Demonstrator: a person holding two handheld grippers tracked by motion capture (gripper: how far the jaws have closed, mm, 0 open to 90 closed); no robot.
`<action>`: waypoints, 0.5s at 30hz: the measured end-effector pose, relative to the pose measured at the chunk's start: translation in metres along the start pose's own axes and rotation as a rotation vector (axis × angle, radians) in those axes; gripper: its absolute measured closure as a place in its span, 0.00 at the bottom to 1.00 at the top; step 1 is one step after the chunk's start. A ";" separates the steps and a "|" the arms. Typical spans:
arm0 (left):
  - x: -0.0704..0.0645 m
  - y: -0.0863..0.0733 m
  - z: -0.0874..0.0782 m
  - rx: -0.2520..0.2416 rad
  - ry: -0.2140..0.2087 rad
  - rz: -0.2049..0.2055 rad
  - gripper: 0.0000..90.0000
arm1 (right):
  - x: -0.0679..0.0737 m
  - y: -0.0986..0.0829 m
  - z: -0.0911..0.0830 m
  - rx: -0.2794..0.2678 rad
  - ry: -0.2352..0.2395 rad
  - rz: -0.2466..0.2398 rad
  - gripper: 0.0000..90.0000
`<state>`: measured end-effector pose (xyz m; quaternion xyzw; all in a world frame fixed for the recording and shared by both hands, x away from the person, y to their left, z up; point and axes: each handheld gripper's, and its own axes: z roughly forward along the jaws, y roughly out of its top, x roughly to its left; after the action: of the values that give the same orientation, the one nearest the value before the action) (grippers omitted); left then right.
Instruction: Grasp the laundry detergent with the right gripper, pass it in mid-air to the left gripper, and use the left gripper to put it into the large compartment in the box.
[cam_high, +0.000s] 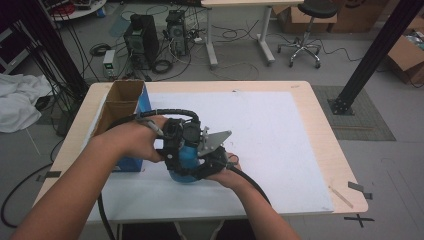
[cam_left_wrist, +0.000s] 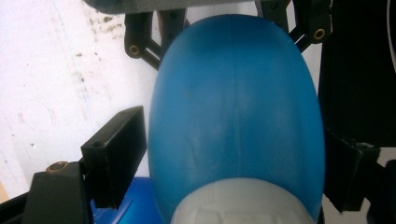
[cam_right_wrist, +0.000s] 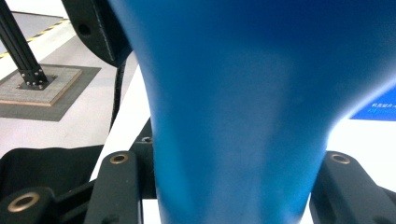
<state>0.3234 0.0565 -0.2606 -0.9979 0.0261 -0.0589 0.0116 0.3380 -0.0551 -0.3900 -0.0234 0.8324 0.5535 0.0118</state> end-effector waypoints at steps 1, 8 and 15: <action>0.000 0.000 0.000 0.004 -0.001 0.000 0.23 | 0.000 0.000 0.000 0.002 -0.001 -0.005 0.52; 0.000 0.002 -0.001 0.006 -0.002 0.001 0.27 | -0.001 0.000 0.000 0.002 -0.002 -0.006 0.52; -0.001 0.002 0.001 0.010 -0.008 0.002 0.30 | -0.001 -0.001 0.000 0.004 0.003 0.007 0.52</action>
<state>0.3227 0.0544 -0.2614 -0.9980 0.0265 -0.0550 0.0170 0.3386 -0.0554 -0.3911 -0.0211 0.8336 0.5519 0.0087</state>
